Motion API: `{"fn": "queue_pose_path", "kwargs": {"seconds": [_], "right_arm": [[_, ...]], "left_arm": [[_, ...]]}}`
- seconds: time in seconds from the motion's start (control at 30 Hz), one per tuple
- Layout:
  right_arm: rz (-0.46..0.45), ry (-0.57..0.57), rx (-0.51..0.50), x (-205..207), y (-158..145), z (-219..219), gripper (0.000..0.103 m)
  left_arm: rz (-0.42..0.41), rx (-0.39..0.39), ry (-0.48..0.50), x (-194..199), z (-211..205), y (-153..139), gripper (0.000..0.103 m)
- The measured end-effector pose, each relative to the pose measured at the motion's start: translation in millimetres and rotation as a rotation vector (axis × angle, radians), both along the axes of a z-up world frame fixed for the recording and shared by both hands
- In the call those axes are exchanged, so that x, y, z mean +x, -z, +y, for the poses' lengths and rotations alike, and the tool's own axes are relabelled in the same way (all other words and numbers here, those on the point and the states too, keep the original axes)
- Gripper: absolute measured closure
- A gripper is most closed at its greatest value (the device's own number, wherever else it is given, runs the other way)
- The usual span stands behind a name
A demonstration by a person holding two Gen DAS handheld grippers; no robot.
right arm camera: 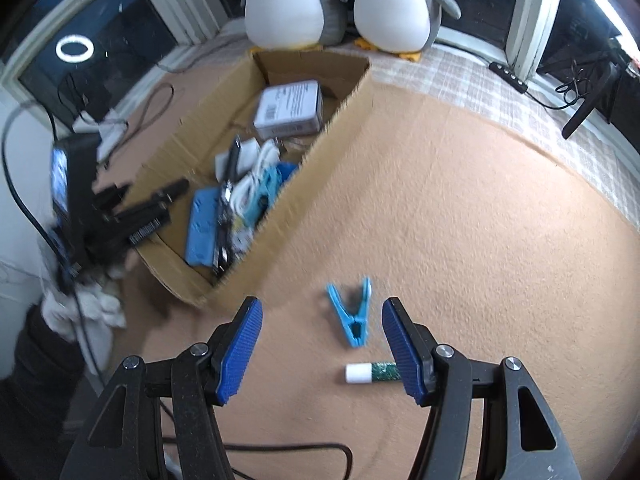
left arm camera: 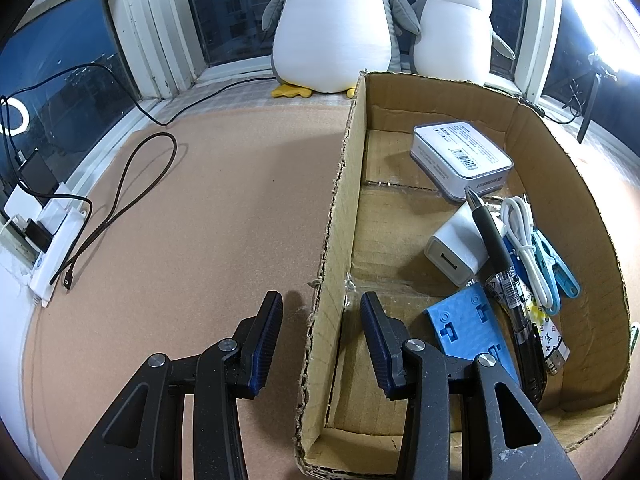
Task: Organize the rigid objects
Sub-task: 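Move the right tool to the blue clothespin and close on it, then carry the blue clothespin into the box and open the right tool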
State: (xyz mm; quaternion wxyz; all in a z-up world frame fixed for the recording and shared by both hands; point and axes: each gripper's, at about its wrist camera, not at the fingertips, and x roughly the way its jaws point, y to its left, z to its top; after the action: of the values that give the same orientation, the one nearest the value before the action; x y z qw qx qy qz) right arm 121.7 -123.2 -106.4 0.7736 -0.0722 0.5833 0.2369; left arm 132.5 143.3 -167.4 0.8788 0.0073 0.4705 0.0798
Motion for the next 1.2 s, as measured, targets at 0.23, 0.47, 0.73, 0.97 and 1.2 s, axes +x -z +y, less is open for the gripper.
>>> {"fn": "queue_pose_path", "kwargs": {"seconds": [0.23,0.47,0.73,0.97,1.2], "right_arm": [[0.03,-0.023,-0.062,1,30,1,0.05],[0.039,-0.043,-0.112,5,46,6,0.056],[0.03,-0.055,-0.164,5,59,9,0.072],[0.015,-0.028,-0.151,14,60,1,0.081],[0.007,0.031,-0.098,23,58,-15,0.081]], "left_arm": [[0.002,-0.002,-0.003,0,-1,-1,0.059],[0.002,-0.001,-0.003,0,0,0,0.059],[0.002,-0.002,-0.003,0,0,-1,0.059],[0.002,-0.003,-0.003,0,0,-1,0.059],[0.002,-0.004,-0.004,0,0,-1,0.059]]}}
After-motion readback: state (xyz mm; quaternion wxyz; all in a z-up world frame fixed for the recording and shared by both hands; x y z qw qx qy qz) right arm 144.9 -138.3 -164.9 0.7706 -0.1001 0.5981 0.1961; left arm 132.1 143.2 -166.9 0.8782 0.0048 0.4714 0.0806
